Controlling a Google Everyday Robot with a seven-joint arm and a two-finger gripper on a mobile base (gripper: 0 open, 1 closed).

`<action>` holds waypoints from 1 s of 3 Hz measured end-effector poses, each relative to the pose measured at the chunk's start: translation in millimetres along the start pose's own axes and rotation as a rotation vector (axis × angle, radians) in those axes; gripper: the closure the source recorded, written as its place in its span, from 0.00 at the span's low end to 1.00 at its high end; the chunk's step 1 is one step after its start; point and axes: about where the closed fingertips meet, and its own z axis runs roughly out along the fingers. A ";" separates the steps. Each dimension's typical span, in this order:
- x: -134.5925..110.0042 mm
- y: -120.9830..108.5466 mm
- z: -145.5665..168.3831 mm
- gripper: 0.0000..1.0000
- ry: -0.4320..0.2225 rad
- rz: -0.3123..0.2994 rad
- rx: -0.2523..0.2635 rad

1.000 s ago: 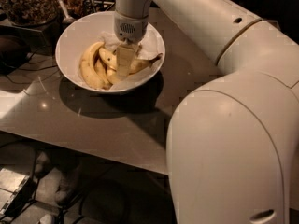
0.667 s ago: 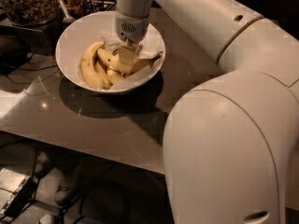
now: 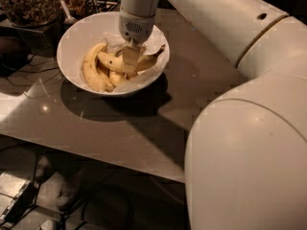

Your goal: Pick banana from white bowl

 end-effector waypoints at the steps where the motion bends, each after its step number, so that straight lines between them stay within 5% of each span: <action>1: 10.6 35.3 -28.1 1.00 -0.071 -0.078 0.039; 3: 53.5 115.6 -75.3 1.00 -0.152 -0.149 0.102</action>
Offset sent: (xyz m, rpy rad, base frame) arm -0.1436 -0.0639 0.0668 0.1631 -0.1519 0.1643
